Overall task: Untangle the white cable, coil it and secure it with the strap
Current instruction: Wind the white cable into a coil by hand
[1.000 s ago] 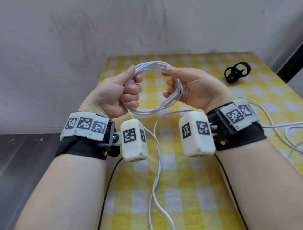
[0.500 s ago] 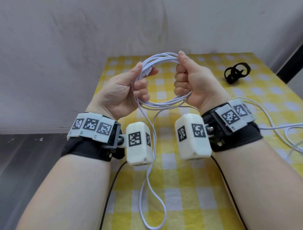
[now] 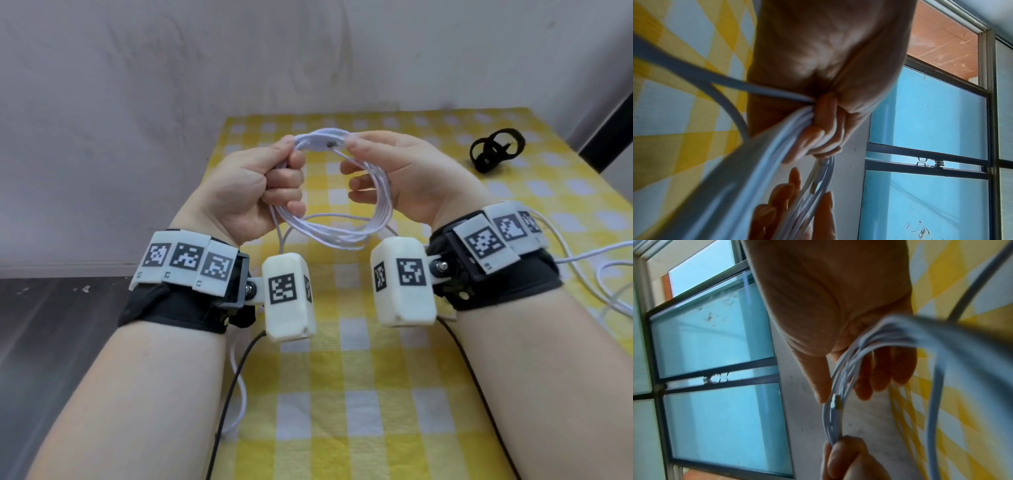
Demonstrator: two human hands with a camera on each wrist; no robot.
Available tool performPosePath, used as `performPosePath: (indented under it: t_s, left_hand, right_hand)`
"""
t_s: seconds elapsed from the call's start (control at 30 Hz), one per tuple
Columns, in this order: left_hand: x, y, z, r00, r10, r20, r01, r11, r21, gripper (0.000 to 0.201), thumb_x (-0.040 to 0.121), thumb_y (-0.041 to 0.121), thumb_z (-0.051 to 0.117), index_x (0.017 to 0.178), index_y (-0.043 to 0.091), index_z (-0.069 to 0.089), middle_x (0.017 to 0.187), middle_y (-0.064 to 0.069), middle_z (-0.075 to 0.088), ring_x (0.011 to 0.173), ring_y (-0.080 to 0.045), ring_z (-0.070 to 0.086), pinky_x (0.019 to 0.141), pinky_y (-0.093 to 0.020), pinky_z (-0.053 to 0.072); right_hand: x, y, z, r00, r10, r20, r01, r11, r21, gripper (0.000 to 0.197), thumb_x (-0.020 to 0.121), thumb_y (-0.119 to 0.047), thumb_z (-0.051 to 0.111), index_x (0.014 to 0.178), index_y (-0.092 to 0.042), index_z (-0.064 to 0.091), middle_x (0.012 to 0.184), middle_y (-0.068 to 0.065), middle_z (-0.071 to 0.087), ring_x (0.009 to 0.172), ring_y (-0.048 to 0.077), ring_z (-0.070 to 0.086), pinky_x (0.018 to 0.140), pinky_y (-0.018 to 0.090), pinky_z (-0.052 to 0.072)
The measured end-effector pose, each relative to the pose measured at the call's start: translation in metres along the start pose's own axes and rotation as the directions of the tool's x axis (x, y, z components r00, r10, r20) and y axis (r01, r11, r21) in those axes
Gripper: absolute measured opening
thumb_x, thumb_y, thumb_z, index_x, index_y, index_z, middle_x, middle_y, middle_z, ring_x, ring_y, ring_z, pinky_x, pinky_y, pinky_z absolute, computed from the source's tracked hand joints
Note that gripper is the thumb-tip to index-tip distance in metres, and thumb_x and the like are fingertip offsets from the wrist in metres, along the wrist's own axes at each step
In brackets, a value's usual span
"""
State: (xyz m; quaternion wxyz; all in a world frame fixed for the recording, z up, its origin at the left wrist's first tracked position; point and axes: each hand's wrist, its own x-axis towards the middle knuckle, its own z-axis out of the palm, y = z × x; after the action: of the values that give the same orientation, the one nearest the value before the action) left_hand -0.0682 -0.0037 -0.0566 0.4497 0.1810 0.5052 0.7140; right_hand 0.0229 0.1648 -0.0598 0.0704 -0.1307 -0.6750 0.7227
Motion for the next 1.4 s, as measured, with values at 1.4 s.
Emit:
performPosePath:
  t_s: [1.4]
  left_hand:
    - [-0.003, -0.009, 0.006, 0.996, -0.049, 0.073, 0.022, 0.944, 0.33, 0.025, 0.101, 0.022, 0.034, 0.083, 0.013, 0.049, 0.055, 0.006, 0.031, 0.04, -0.006, 0.029, 0.044, -0.019, 0.036]
  right_hand:
    - [-0.007, -0.009, -0.002, 0.996, 0.03, 0.084, -0.011, 0.977, -0.213, 0.027, 0.094, -0.035, 0.055, 0.099, -0.01, 0.062, 0.054, -0.008, 0.039, 0.043, 0.007, 0.03, 0.043, 0.018, 0.03]
